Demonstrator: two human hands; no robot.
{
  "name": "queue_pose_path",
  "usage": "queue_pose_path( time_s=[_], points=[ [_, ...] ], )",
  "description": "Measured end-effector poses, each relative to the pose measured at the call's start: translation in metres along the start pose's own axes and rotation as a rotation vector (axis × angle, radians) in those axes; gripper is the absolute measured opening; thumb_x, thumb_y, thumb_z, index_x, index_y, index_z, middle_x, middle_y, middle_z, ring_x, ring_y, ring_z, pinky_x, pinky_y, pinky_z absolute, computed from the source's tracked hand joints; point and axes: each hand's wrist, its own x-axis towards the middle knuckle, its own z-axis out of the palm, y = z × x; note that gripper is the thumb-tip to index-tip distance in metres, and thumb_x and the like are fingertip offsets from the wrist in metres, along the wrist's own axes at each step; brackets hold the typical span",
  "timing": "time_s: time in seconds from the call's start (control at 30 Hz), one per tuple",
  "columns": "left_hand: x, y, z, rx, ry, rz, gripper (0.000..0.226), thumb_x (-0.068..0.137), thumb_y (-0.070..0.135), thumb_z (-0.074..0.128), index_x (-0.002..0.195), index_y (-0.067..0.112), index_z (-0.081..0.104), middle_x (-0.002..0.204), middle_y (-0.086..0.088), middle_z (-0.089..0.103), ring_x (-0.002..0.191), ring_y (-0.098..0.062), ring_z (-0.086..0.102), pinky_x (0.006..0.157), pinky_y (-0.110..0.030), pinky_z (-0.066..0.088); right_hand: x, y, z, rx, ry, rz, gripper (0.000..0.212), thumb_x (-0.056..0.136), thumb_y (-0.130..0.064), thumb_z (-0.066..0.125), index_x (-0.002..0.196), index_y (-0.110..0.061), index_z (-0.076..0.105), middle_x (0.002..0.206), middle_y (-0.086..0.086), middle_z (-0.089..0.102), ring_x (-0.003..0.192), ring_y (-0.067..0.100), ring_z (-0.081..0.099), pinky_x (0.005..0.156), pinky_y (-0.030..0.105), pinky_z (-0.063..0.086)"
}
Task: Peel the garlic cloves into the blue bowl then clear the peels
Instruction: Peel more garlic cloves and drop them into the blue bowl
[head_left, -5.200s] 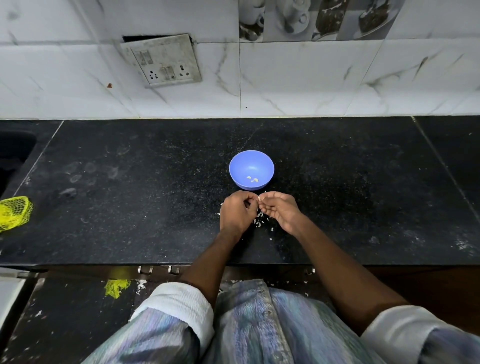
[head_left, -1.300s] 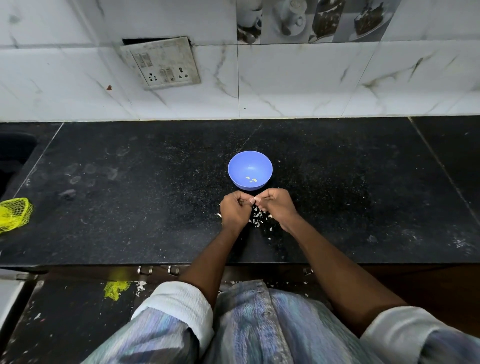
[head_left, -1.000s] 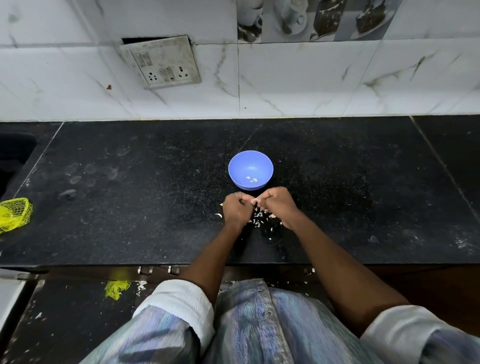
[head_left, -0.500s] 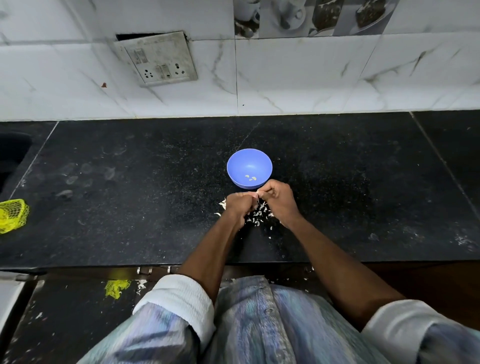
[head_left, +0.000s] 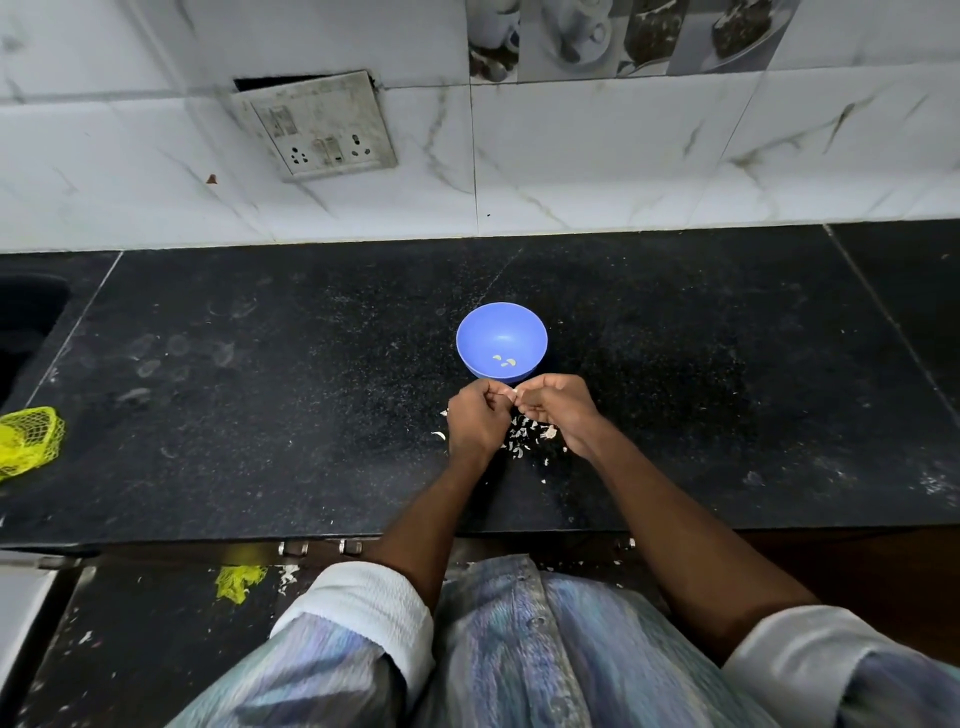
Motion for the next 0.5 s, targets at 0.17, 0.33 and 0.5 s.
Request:
queue_pose_path(
  time_s=[0.17, 0.33, 0.5],
  points=[
    [0.001, 0.001, 0.0, 0.053, 0.004, -0.049, 0.007, 0.091, 0.014, 0.073, 0.087, 0.016, 0.079, 0.072, 0.011, 0.071, 0.065, 0.001, 0.064, 0.057, -0.005, 0.041, -0.002, 0.002, -0.002, -0.028, -0.019, -0.053, 0.014, 0.084, 0.004, 0.075, 0.098, 0.003, 0.075, 0.086, 0.015, 0.076, 0.072, 0.014, 0.065, 0.07, 0.025, 0.054],
    [0.005, 0.004, 0.005, -0.065, -0.007, -0.235, 0.01, 0.09, 0.024, 0.077, 0.087, 0.015, 0.081, 0.076, 0.006, 0.076, 0.066, -0.005, 0.067, 0.068, -0.023, 0.053, -0.001, 0.006, -0.002, -0.142, 0.057, -0.177, 0.01, 0.084, 0.003, 0.076, 0.089, -0.005, 0.077, 0.077, 0.008, 0.076, 0.069, 0.011, 0.068, 0.065, 0.022, 0.055],
    [0.001, 0.005, 0.007, -0.142, -0.056, -0.313, 0.026, 0.085, 0.027, 0.073, 0.061, 0.017, 0.068, 0.058, 0.007, 0.062, 0.054, -0.01, 0.051, 0.059, -0.027, 0.044, 0.002, 0.013, -0.003, -0.264, 0.082, -0.271, 0.006, 0.084, -0.008, 0.08, 0.085, -0.014, 0.079, 0.076, 0.002, 0.077, 0.071, 0.011, 0.072, 0.074, 0.027, 0.06]
  ],
)
